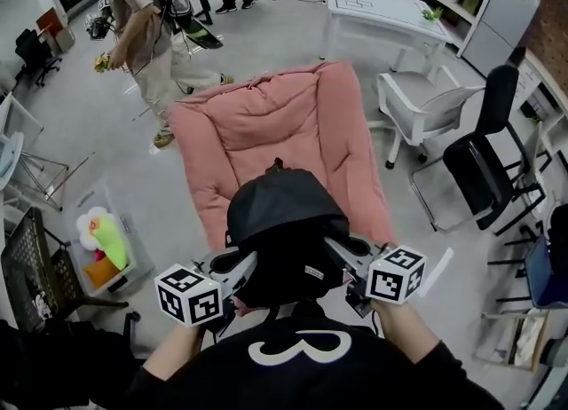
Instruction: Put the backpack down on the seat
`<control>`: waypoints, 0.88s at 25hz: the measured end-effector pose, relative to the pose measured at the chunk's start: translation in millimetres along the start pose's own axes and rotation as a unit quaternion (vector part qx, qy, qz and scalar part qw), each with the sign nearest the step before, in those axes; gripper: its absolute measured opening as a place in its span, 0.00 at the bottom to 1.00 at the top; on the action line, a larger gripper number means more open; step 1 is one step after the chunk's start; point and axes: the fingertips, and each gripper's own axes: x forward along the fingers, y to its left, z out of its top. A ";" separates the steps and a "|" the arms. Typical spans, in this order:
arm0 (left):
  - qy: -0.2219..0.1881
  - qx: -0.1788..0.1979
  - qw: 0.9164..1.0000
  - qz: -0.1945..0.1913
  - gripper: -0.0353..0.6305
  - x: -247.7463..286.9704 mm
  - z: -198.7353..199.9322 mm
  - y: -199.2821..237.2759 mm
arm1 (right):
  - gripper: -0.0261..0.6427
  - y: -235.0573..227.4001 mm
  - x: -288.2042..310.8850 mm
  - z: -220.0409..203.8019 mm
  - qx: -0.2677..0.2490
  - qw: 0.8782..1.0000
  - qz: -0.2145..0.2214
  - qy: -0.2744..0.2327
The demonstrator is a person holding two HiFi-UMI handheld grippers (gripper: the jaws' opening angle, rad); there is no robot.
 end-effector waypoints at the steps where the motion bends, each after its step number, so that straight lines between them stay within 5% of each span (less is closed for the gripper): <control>1: -0.001 -0.004 1.000 0.006 0.11 6.4 0.5 3.0 | 0.08 -6.9 2.7 2.2 -0.002 1.000 0.002 0.004; 14: -0.018 -0.059 0.995 0.084 0.11 90.9 9.4 63.7 | 0.08 -105.3 54.4 22.7 -0.034 0.997 0.012 0.064; 22: 0.026 -0.074 0.990 0.116 0.11 147.4 -10.4 101.1 | 0.08 -171.3 83.9 1.9 -0.007 0.994 -0.010 0.105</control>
